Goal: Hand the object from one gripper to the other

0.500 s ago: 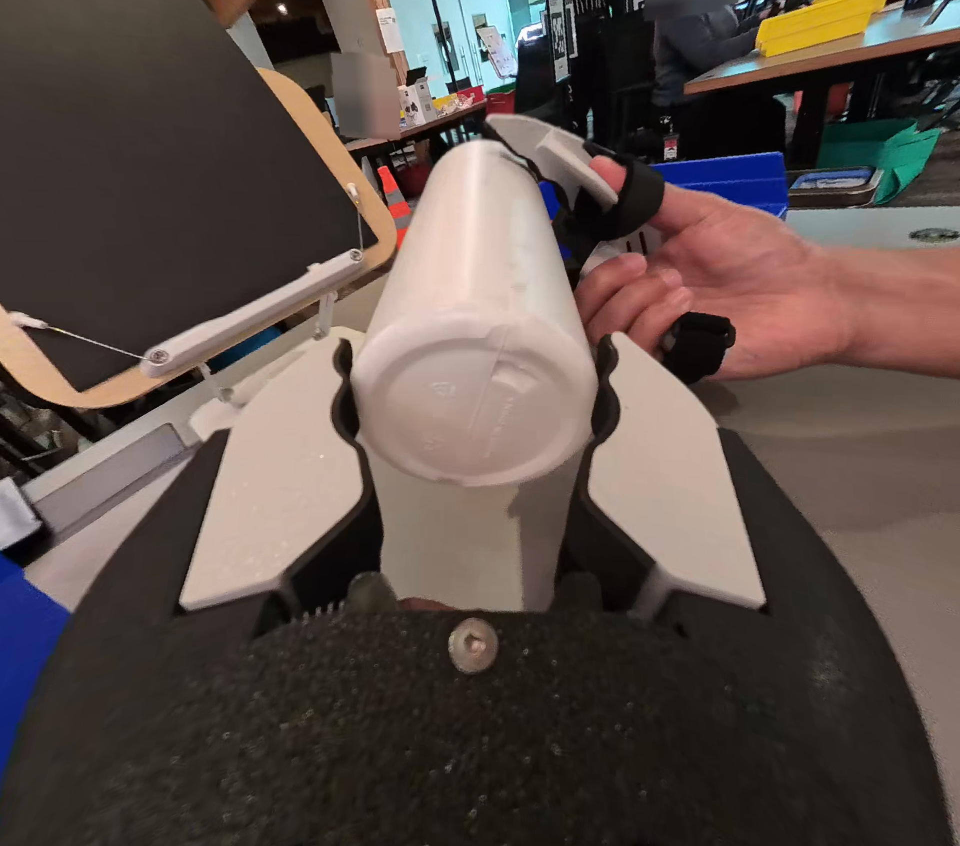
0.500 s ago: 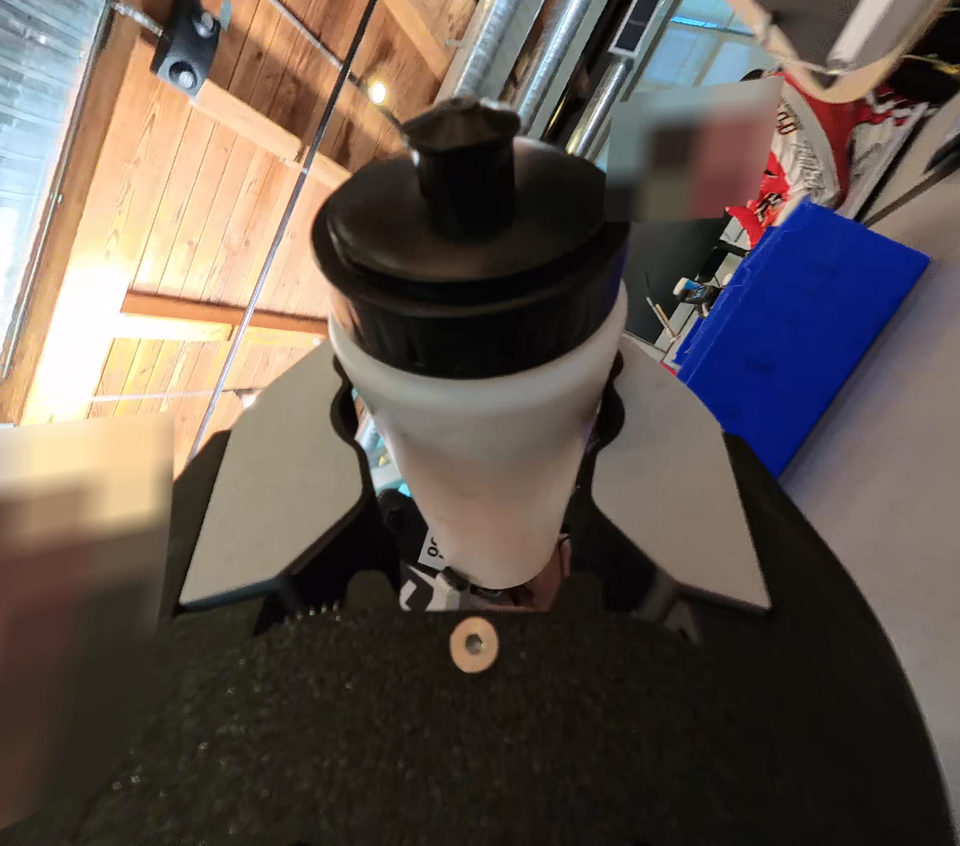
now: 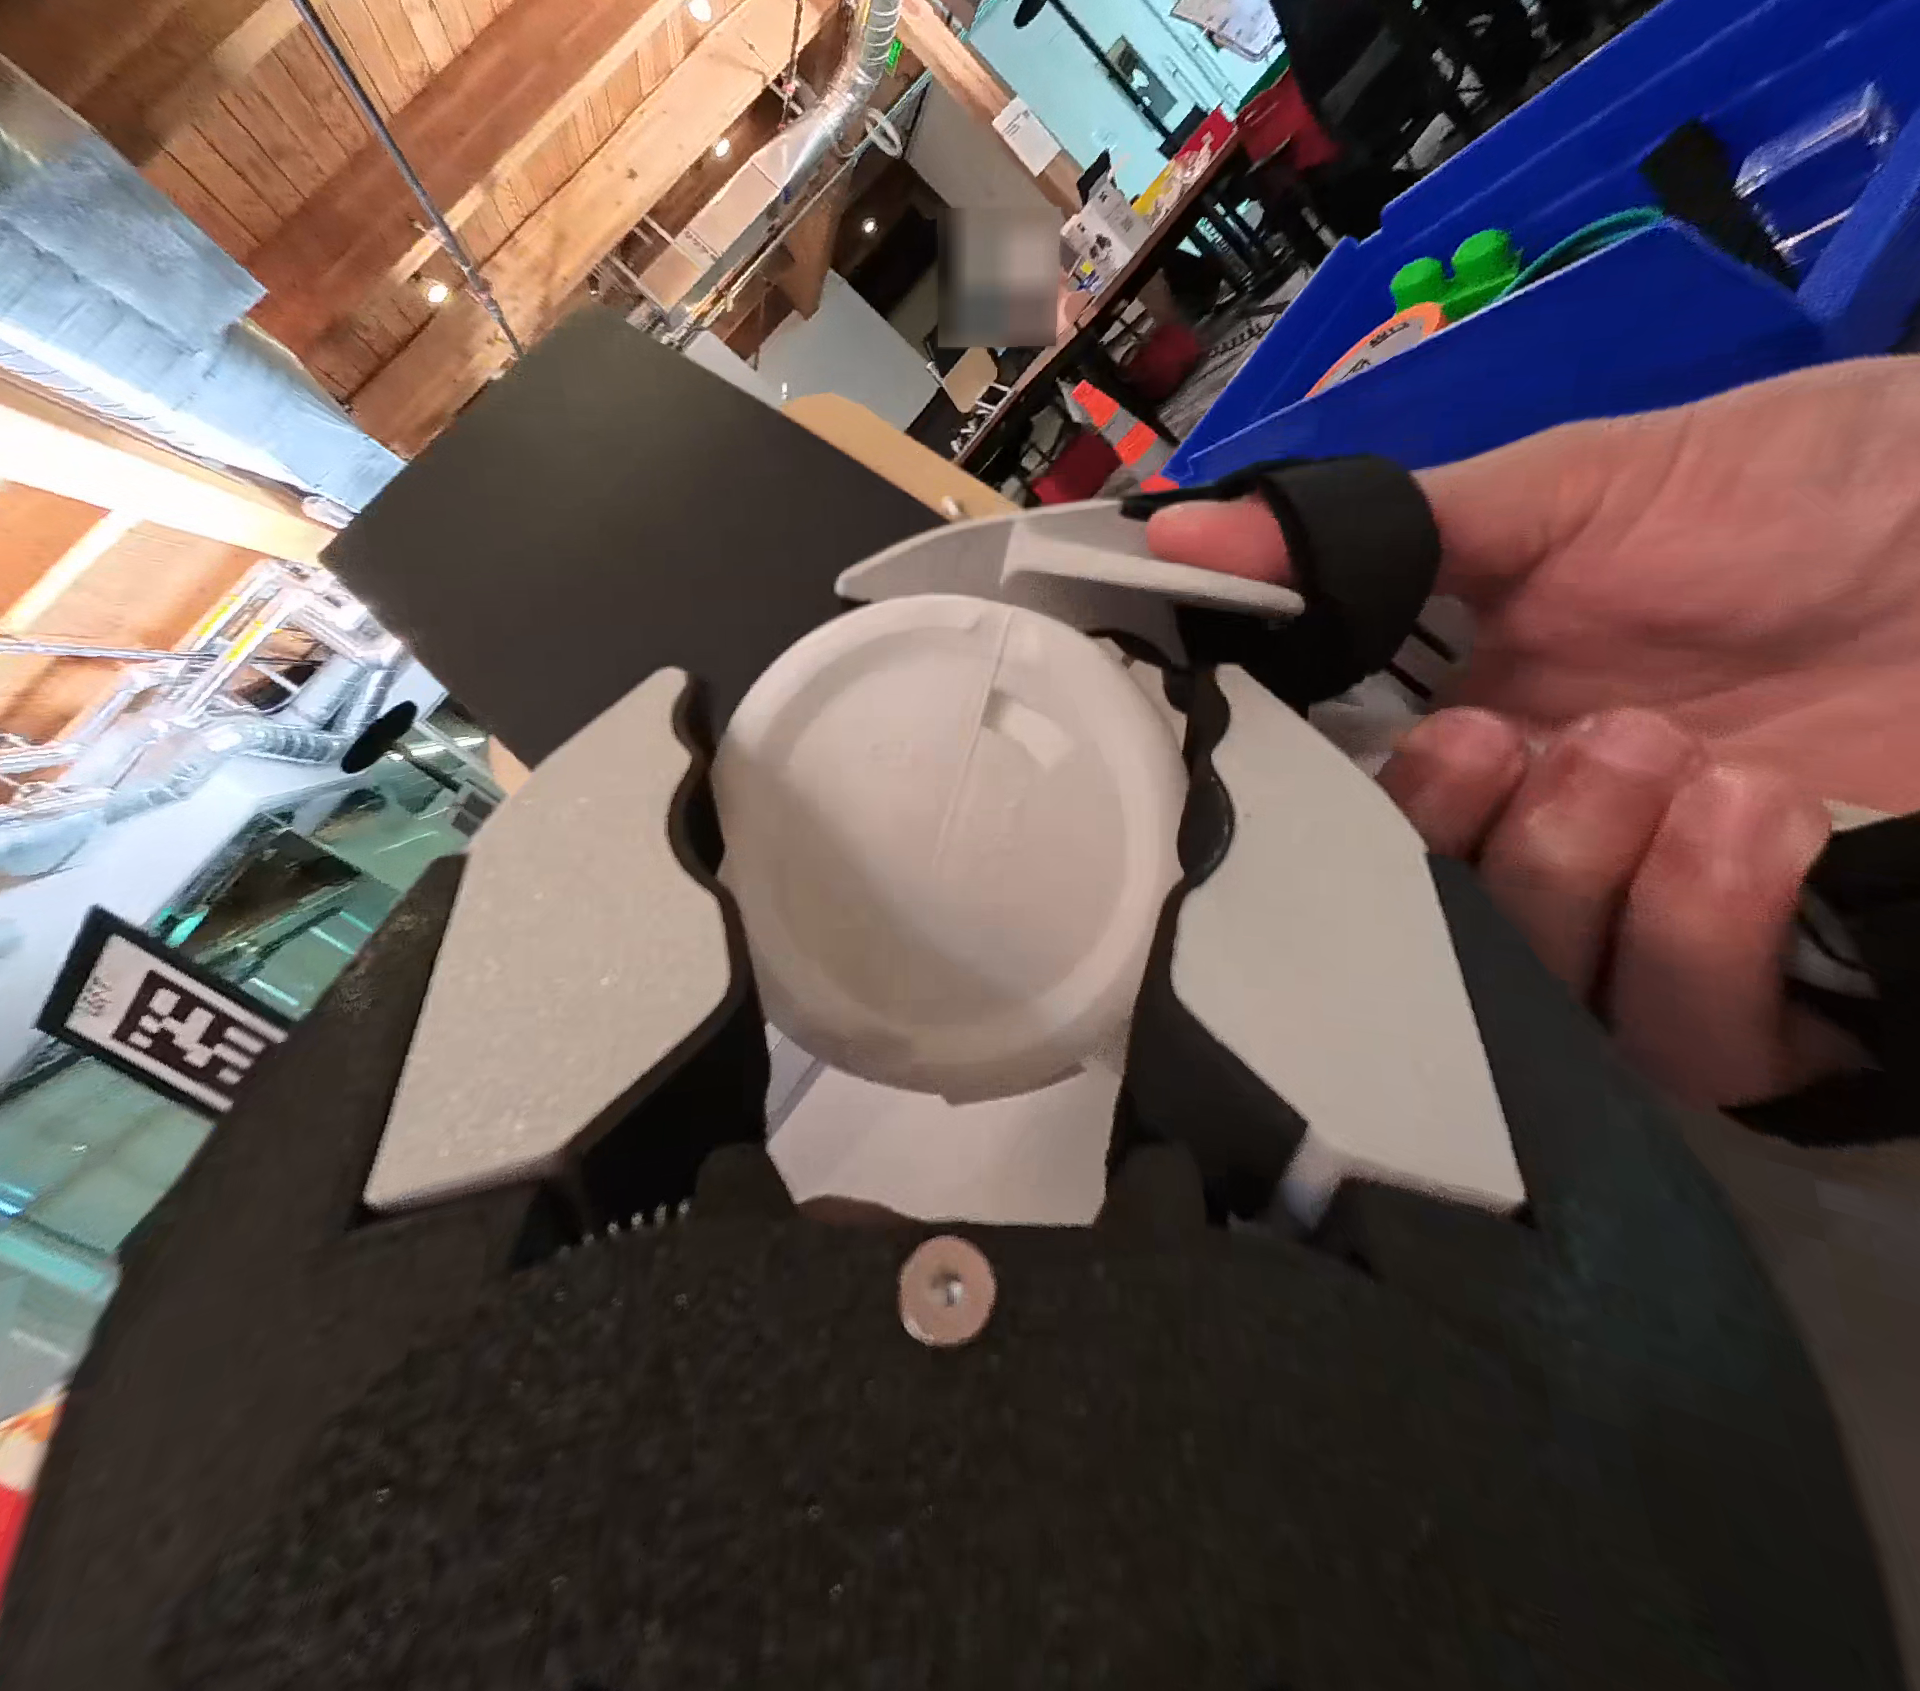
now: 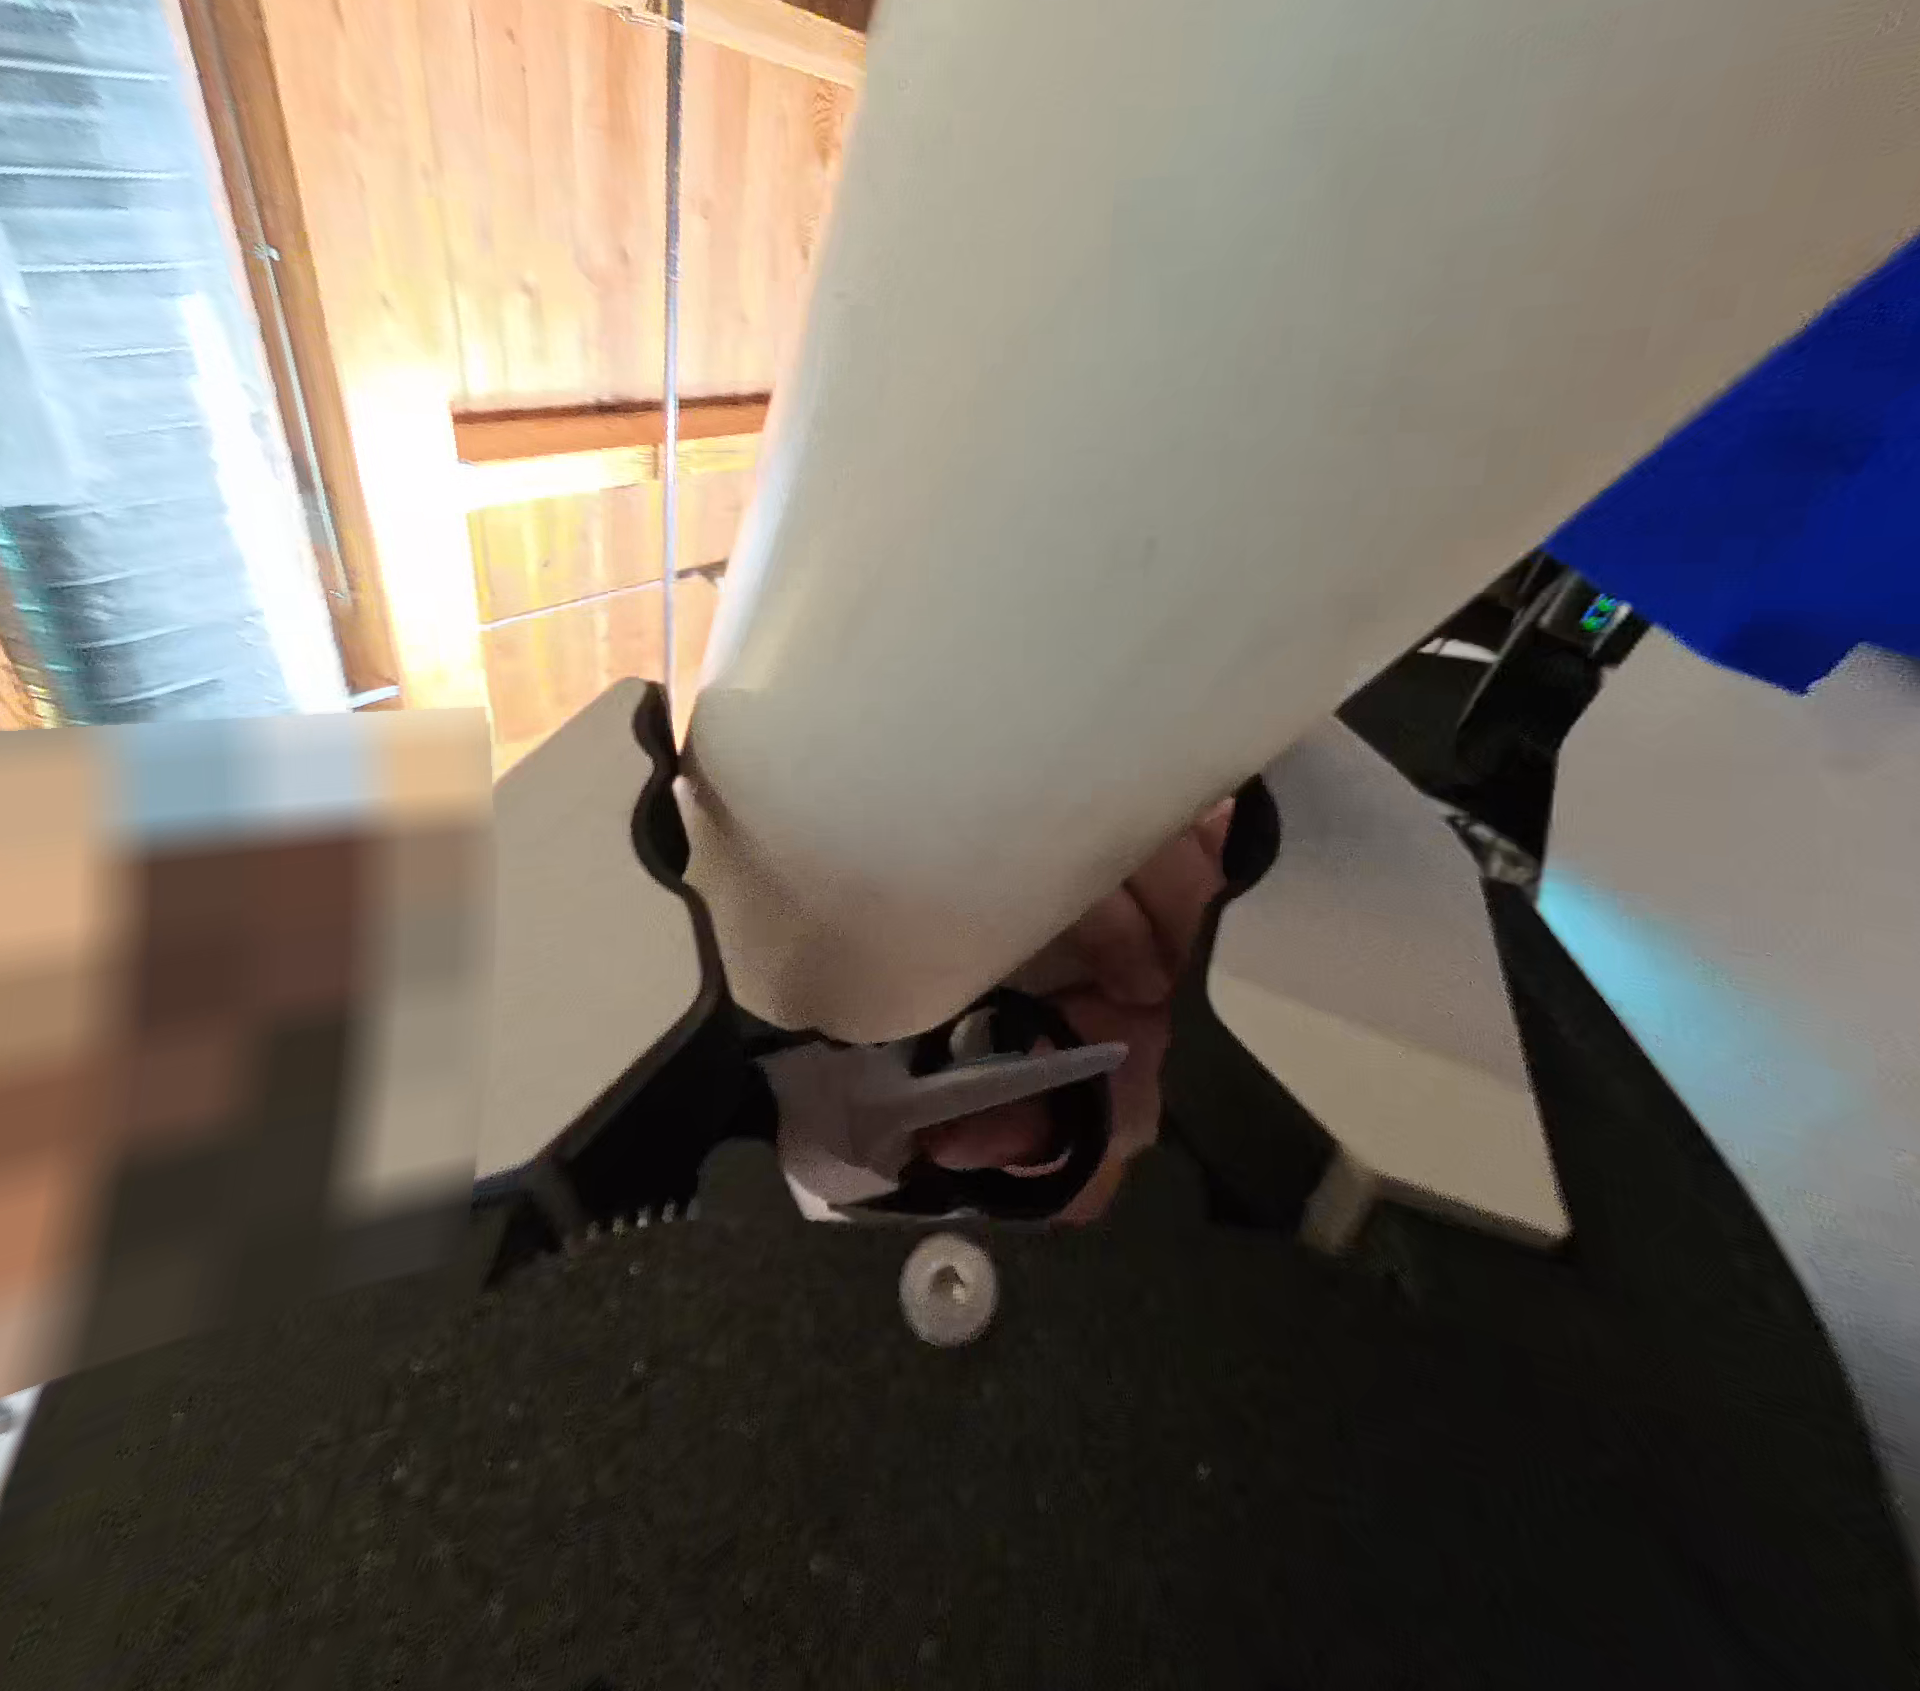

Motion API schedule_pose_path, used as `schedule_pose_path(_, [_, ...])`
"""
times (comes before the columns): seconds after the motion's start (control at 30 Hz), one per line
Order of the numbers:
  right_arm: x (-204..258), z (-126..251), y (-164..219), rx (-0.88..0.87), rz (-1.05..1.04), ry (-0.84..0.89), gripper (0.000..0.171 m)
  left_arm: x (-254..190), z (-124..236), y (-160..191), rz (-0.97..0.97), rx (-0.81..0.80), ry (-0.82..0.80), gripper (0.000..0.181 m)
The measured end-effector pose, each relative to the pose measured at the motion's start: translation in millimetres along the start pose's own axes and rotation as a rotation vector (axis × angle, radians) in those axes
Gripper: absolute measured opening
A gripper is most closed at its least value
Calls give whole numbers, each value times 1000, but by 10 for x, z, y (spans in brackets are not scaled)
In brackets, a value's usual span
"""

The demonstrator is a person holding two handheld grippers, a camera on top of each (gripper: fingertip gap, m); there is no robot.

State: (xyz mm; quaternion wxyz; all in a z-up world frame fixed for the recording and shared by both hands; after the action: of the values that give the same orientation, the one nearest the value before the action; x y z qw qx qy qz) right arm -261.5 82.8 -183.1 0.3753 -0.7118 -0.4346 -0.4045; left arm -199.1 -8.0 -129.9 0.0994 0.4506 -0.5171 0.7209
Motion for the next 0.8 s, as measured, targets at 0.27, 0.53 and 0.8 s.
schedule_pose_path(0.27, [130, 110, -135, -18, 260, 204, 93, 4, 7, 98, 141, 37, 36, 85])
schedule_pose_path(0.53, [425, 486, -479, 8, 815, 777, 92, 704, 153, 214, 783, -44, 151, 71])
schedule_pose_path(0.8, [448, 358, -386, 106, 1234, 1313, 91, 1171, -477, 155, 1030, 223, 495, 104])
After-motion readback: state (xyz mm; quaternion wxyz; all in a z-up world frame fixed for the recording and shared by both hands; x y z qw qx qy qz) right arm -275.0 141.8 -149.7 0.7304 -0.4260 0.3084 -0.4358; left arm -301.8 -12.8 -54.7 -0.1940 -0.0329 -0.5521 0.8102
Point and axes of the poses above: each gripper's, where its closed fingertips meet, z back along the fingers, y out of its underside, x = y × z across the jaws, the point moved 9 cm from there along z, back along the fingers, and after that the axes turned 15 degrees about y, right-handed, at the moved point
